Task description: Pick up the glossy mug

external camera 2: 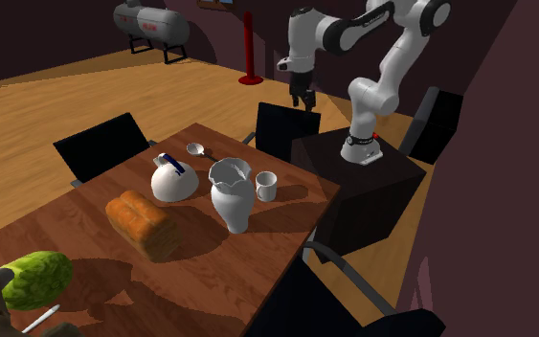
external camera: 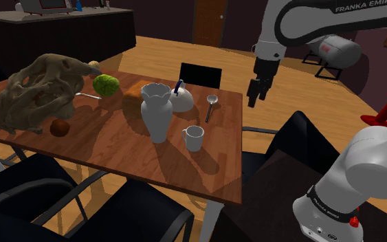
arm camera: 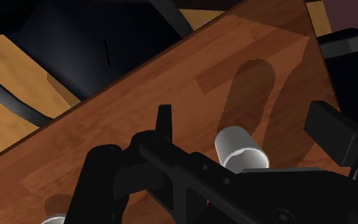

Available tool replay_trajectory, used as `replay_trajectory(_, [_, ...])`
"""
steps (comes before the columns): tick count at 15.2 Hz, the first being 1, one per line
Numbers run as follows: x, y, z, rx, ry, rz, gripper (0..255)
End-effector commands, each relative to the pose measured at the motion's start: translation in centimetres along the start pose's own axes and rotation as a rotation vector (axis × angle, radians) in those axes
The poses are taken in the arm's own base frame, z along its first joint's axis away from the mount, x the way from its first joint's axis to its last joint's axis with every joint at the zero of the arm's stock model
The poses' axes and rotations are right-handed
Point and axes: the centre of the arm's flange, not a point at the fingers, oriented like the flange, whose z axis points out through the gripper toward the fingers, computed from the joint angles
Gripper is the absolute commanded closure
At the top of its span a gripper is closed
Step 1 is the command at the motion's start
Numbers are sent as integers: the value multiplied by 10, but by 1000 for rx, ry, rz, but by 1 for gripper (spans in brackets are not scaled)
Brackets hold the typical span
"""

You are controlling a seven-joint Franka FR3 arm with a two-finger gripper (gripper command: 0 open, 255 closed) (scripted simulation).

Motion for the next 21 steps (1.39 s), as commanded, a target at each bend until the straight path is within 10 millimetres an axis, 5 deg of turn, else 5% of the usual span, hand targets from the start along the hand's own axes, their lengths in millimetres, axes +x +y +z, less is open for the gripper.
replay_trajectory(1, [21, -4, 15, 2, 5, -6, 0])
replay_trajectory(21, [212, -43, 188, 26, 28, -61, 0])
